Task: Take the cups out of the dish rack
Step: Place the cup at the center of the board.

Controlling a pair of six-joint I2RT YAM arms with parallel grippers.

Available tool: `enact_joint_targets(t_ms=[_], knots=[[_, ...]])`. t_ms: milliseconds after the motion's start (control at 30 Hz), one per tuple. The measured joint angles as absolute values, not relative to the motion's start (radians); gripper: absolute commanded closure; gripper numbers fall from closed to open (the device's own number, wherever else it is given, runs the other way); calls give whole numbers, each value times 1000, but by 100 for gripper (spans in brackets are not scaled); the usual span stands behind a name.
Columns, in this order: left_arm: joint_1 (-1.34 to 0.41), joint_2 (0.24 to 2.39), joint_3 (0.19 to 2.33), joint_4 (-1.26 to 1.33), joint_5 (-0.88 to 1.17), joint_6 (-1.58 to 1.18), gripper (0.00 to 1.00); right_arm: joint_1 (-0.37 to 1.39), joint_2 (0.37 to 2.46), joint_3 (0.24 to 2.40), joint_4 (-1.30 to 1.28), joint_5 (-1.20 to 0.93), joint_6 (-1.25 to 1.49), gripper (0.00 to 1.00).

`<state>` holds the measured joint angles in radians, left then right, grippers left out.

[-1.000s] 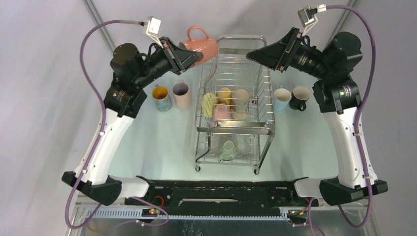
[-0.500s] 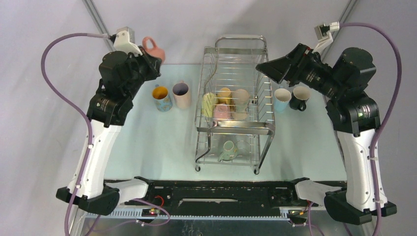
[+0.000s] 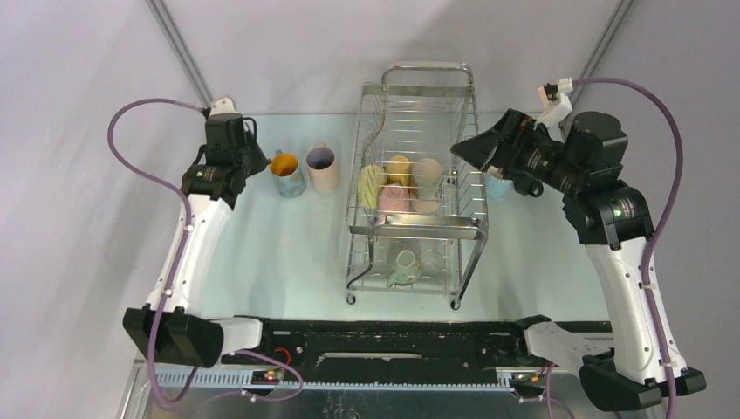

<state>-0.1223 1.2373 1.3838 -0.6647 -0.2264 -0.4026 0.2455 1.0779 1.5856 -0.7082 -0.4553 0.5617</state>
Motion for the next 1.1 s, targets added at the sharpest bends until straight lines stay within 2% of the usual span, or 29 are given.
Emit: enact_joint_targets(t_ms=[467, 967, 1100], knots=[[65, 1530, 1363, -603, -164, -467, 100, 242, 1013, 1499, -745, -403, 540, 0], [116, 1756, 1393, -612, -91, -500, 100, 135, 950, 1398, -794, -385, 540, 0], [124, 1786, 1419, -616, -83, -506, 93, 121, 944, 1394, -794, -395, 540, 0]])
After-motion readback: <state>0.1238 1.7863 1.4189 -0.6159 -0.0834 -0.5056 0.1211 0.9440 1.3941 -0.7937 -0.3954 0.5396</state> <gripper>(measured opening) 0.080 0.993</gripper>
